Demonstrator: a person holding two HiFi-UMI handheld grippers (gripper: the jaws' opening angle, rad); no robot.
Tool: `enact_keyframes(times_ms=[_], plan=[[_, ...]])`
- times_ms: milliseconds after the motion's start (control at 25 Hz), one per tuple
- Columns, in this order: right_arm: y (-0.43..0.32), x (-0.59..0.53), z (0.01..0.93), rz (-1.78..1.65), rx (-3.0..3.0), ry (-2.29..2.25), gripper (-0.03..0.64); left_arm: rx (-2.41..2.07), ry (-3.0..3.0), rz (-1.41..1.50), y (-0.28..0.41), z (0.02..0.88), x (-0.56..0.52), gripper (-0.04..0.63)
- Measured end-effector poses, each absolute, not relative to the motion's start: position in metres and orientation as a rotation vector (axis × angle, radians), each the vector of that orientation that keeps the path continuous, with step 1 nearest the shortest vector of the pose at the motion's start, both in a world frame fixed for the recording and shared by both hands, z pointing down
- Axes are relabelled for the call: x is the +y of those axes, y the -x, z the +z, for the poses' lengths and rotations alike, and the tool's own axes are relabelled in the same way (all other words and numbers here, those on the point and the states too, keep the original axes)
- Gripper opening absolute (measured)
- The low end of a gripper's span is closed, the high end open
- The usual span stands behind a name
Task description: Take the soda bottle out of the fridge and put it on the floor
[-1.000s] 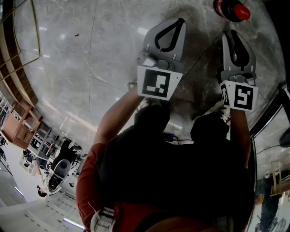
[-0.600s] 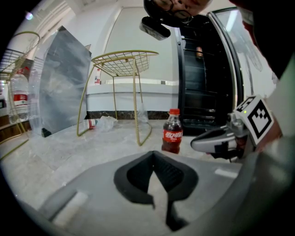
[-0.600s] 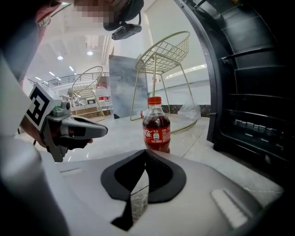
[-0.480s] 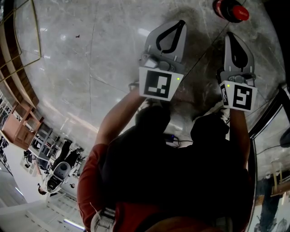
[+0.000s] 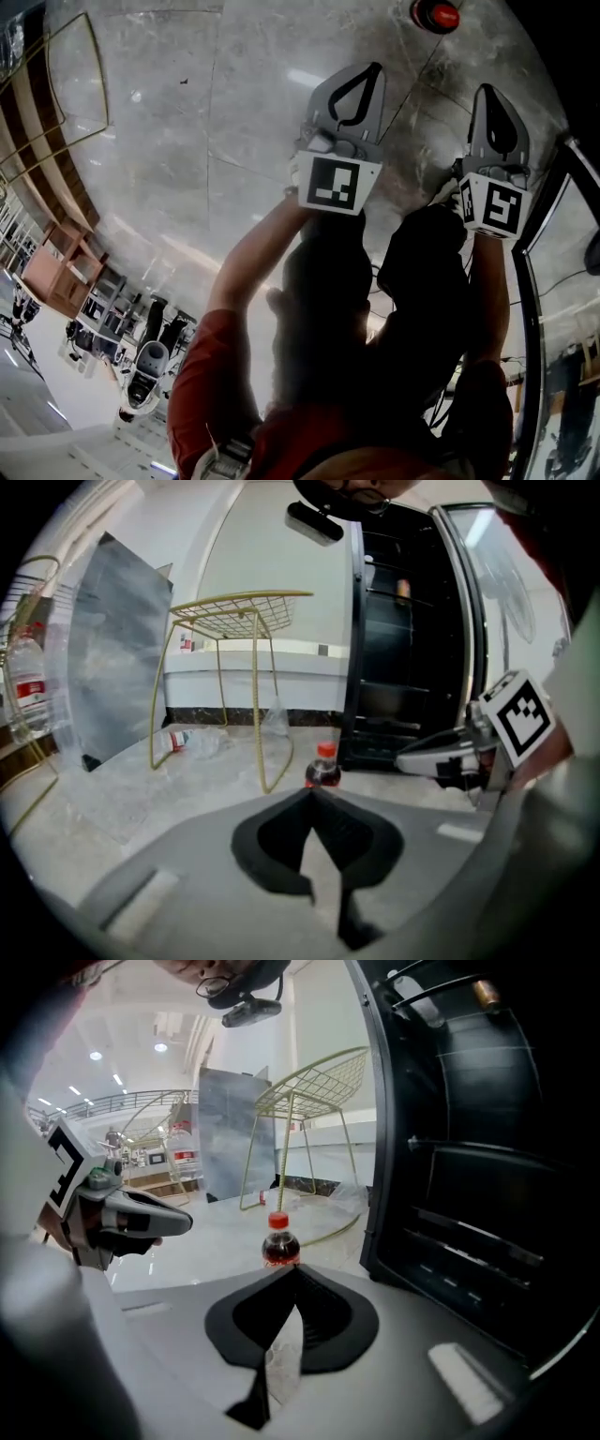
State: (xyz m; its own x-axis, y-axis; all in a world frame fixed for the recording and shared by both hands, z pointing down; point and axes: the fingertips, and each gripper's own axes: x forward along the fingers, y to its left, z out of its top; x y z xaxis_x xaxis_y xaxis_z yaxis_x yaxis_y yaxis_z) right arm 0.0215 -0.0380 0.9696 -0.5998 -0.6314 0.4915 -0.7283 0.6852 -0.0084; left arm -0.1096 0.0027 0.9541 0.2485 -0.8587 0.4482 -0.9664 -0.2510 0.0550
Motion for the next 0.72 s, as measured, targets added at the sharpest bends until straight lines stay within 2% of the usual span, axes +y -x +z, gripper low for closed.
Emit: enact_keyframes(times_ms=[360,720], plan=[[-0.054,-0.004,0.833,0.450,-2.356,-1.128,0.002,-1.675,-2.117,0.456,0.092,0.817,0.017,0.000],[-0.066,-0.006,0.650,0.495,-2.369,-1.141,0.002,-1.634,-2.134,0.451,0.064,0.631,0.014,0.000]])
